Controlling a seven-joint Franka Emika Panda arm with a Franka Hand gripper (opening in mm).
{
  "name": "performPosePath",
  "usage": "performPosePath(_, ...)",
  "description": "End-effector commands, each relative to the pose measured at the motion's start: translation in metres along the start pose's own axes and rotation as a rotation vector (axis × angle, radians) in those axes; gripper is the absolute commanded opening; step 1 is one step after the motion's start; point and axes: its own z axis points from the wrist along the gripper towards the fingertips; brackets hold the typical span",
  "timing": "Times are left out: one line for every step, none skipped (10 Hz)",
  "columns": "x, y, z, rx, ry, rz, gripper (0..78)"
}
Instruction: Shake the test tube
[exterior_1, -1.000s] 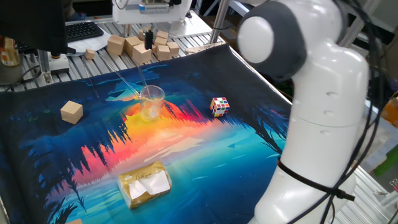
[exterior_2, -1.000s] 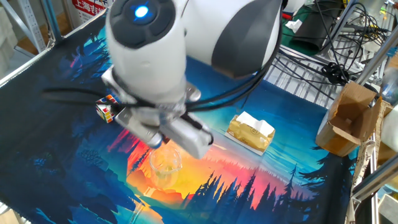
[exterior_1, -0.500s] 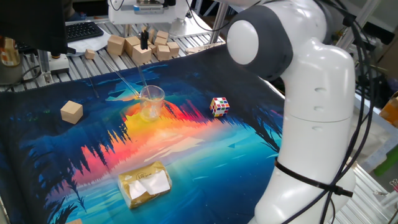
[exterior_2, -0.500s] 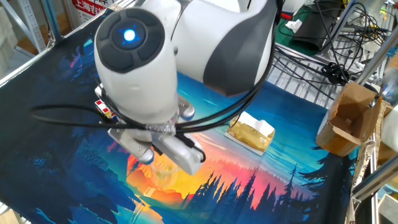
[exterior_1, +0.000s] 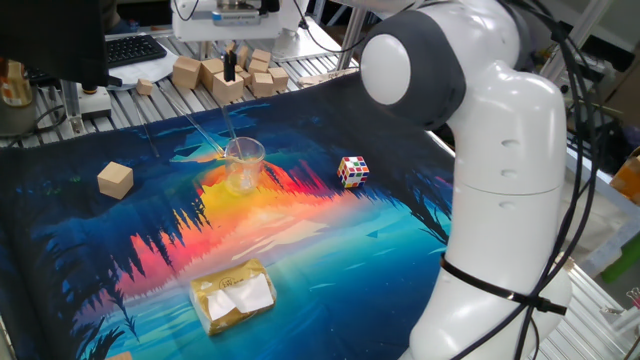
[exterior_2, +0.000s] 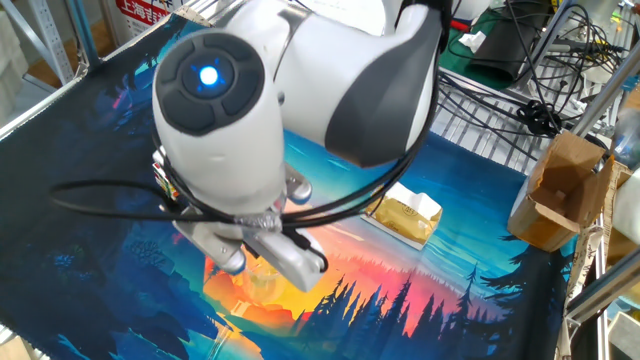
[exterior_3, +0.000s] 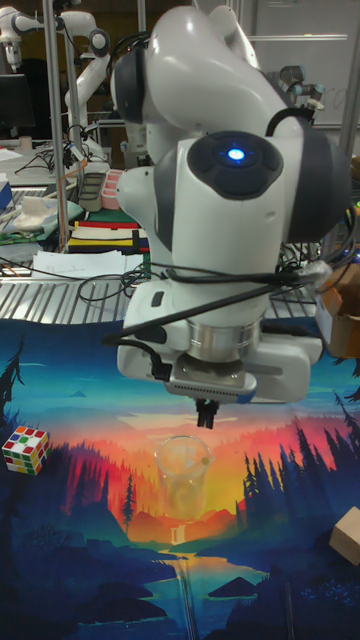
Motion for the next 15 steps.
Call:
performPosePath(-0.005,0.005,0.002,0.010,-0.011,0.025,0.0)
performPosePath(-0.008,0.006,0.001,0.011,-0.011,0.028,0.0)
performPosePath(-0.010,0.006,0.001,0.012,-0.011,0.029,0.0)
performPosePath(-0.013,0.006,0.002,0.014,-0.012,0.032,0.0)
performPosePath(-0.016,0.007,0.004,0.015,-0.018,0.033,0.0)
performPosePath(-0.019,0.008,0.006,0.019,-0.025,0.038,0.0)
performPosePath(-0.021,0.008,0.007,0.022,-0.027,0.046,0.0)
performPosePath(-0.022,0.008,0.007,0.027,-0.028,0.049,0.0)
performPosePath(-0.022,0.008,0.008,0.032,-0.032,0.056,0.0)
performPosePath(-0.023,0.009,0.009,0.031,-0.032,0.058,0.0)
performPosePath(-0.025,0.009,0.010,0.030,-0.033,0.062,0.0)
performPosePath(-0.028,0.010,0.013,0.028,-0.042,0.069,0.0)
performPosePath(-0.028,0.010,0.013,0.028,-0.042,0.069,0.0)
performPosePath(-0.031,0.011,0.019,0.027,-0.055,0.074,0.0)
performPosePath(-0.032,0.011,0.022,0.025,-0.060,0.079,0.0)
